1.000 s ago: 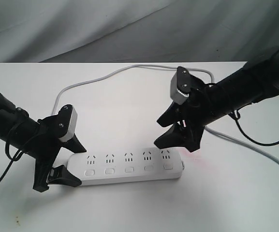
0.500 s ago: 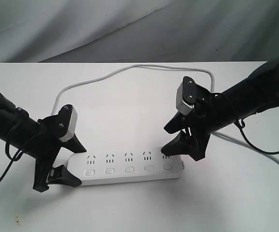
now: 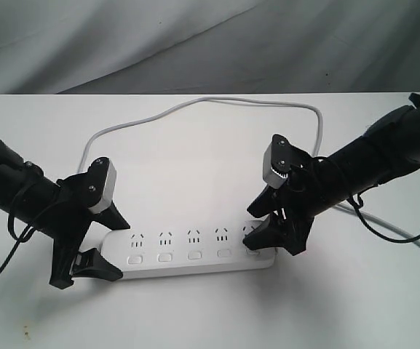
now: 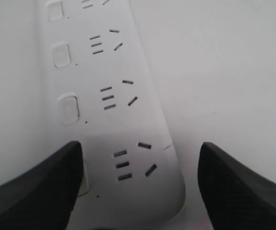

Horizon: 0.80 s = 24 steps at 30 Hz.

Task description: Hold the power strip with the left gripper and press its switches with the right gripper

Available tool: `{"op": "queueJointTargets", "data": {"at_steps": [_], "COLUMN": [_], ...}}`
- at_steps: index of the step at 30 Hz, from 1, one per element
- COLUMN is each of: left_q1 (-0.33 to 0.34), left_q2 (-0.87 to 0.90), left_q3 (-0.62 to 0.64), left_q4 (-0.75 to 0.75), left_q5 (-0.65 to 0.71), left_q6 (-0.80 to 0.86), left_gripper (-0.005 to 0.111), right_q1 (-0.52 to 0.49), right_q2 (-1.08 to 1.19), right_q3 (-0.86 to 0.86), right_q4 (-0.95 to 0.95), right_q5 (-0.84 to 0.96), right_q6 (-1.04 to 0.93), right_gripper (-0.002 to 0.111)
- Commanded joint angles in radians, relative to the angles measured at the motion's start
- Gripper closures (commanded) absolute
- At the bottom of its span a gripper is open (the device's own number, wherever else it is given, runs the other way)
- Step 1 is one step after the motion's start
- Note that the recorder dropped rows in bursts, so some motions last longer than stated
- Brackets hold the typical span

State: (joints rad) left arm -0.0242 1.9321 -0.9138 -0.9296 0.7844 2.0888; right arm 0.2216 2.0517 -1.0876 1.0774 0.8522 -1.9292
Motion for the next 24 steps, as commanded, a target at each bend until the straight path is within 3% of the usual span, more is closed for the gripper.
{"op": "queueJointTargets", "data": {"at_steps": [1,24], "left_q1": [-0.003,-0.003], "left_q2": [-0.001,-0.001], "left_q3": [-0.005,-0.005], "left_q4": [-0.002,-0.002], "left_q5": [0.000,0.000], "left_q6": [0.005,0.005], "left_gripper": [0.064,0.064], "right_q1": [0.001,0.001], "right_q2": [0.015,0.015], "right_q3": [0.004,0.004], "right_q4": [-0.005,-0.122], "right_q5": [-0.008,-0.100], "right_q6": [-0.009,0.108], "right_gripper": [0.045,0.045]}}
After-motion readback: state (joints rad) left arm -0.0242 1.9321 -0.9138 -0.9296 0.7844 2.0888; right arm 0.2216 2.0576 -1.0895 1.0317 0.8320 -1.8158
